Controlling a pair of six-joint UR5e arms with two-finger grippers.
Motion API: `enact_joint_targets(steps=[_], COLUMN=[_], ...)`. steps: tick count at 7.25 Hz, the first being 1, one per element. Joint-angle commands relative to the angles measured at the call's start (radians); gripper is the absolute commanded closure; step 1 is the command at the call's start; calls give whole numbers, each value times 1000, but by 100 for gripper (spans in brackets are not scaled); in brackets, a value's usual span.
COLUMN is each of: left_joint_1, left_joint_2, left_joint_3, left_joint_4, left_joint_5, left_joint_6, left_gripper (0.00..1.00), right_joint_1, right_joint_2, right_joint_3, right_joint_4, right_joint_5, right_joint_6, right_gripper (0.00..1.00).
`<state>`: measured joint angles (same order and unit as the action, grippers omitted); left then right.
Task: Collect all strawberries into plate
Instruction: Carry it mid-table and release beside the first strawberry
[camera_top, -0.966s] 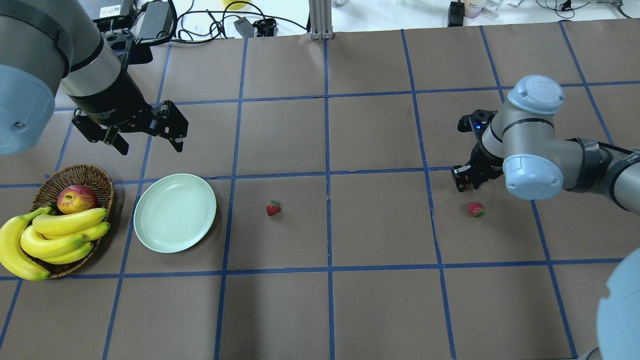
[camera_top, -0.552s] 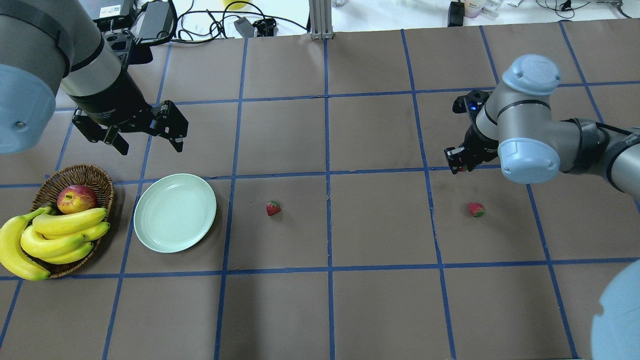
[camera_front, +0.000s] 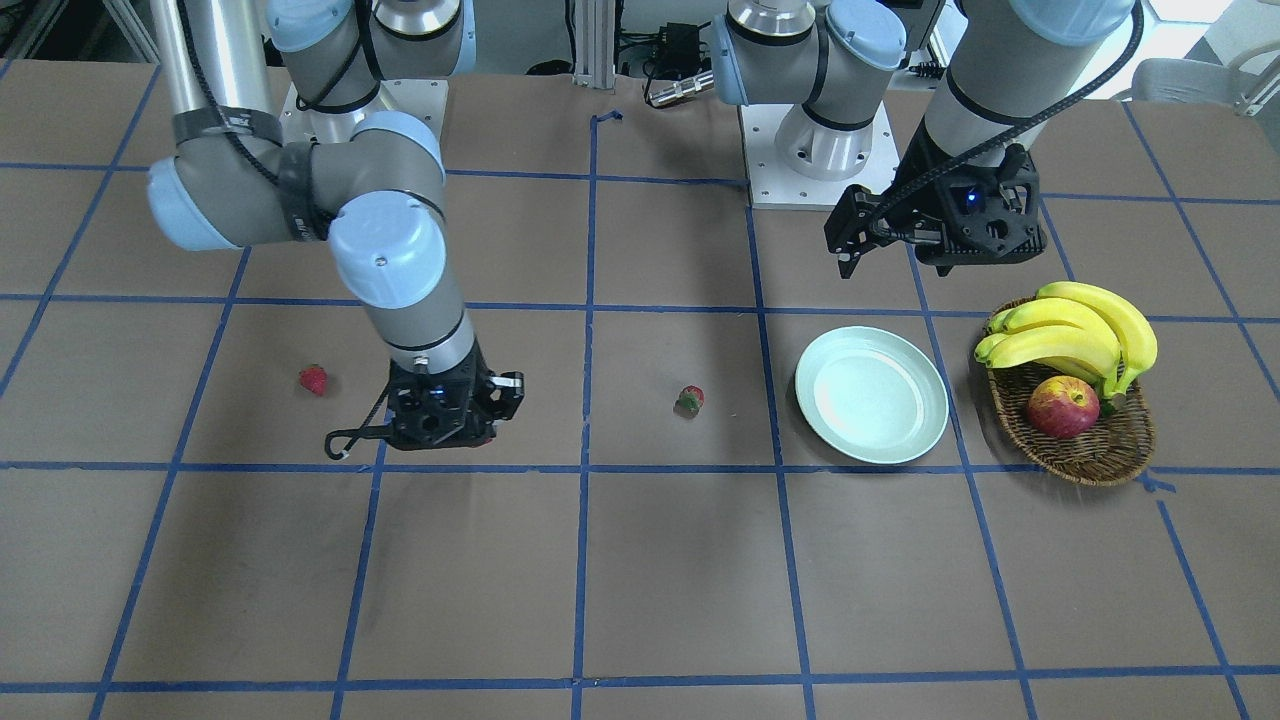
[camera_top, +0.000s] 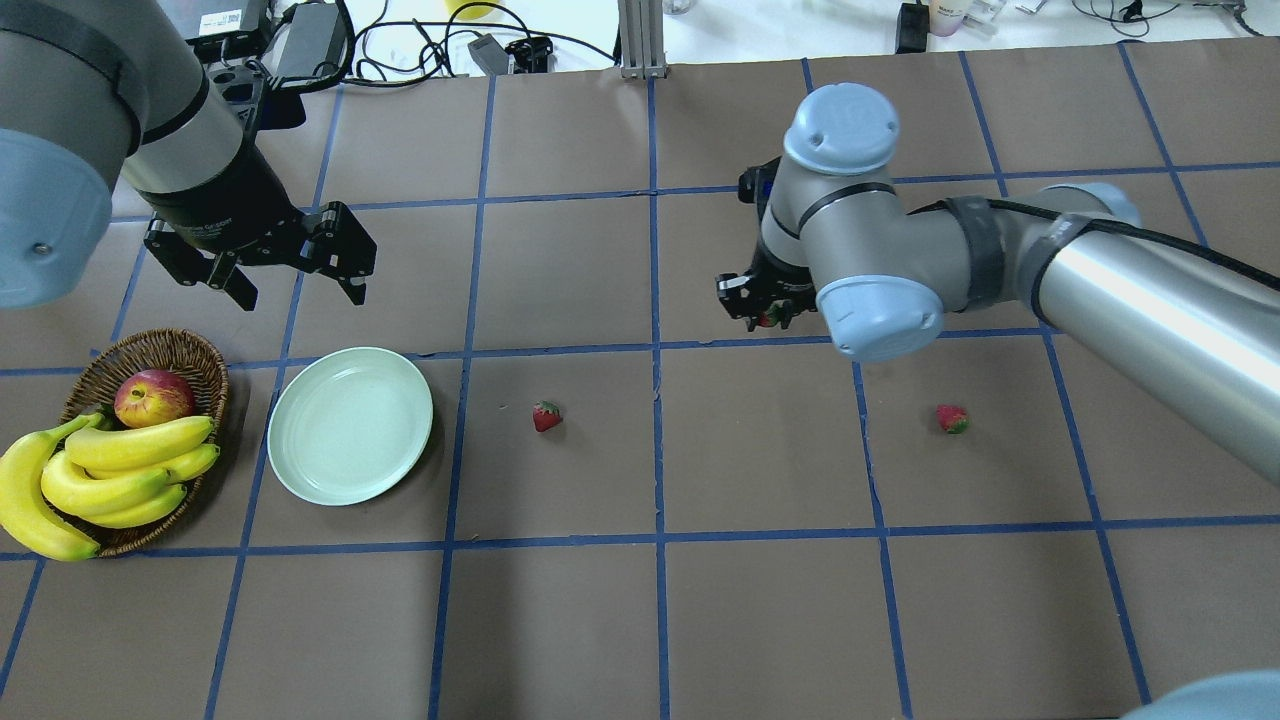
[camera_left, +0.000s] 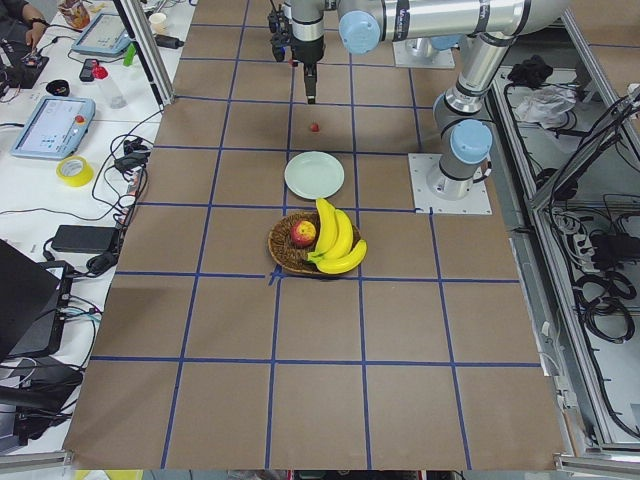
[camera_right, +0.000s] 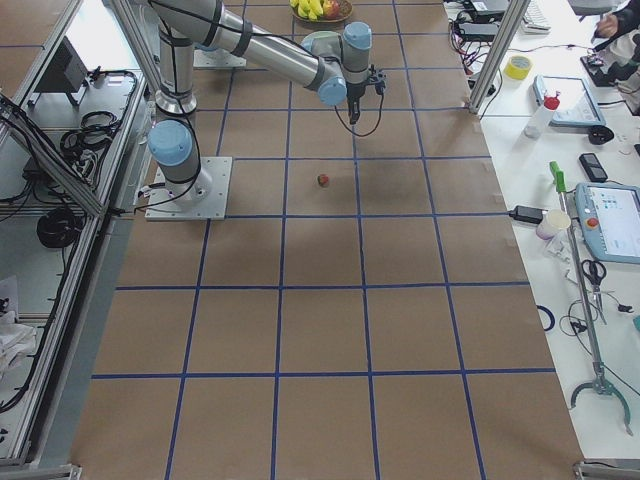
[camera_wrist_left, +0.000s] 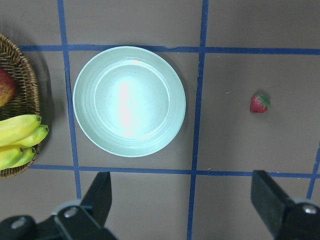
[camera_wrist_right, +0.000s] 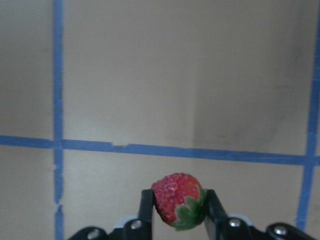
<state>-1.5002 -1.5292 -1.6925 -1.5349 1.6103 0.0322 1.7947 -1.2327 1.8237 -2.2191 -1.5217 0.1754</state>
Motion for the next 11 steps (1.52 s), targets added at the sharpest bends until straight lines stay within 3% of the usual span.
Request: enact_joint_targets(steps=[1,5,7,8,9,11], left_joint_1=[0,-2,0,0,0,0], left_joint_2=[-3,1,1,1,1,1], left_joint_3=[-1,-1,-1,-1,-1,-1], left_joint_4=[1,1,-1,1,-1,-1], left_joint_5=[-3,-1,-1,-1,0,0], left_joint_6=[-1,2,3,3,5,5], left_gripper=[0,0,0,0,0,0], right_joint_1=[176,324,324,334,336,284], right_joint_2=[45,145,162,159,151,84], right_joint_3=[-43,-47,-46,-38,-44,-29], right_joint_4=[-5,-103,-114,-116,-116,-90], right_joint_5=[-11,-5,0,0,0,-20], right_joint_6=[227,510,516,526,554,424], right_gripper=[84,70,48,28,0,0])
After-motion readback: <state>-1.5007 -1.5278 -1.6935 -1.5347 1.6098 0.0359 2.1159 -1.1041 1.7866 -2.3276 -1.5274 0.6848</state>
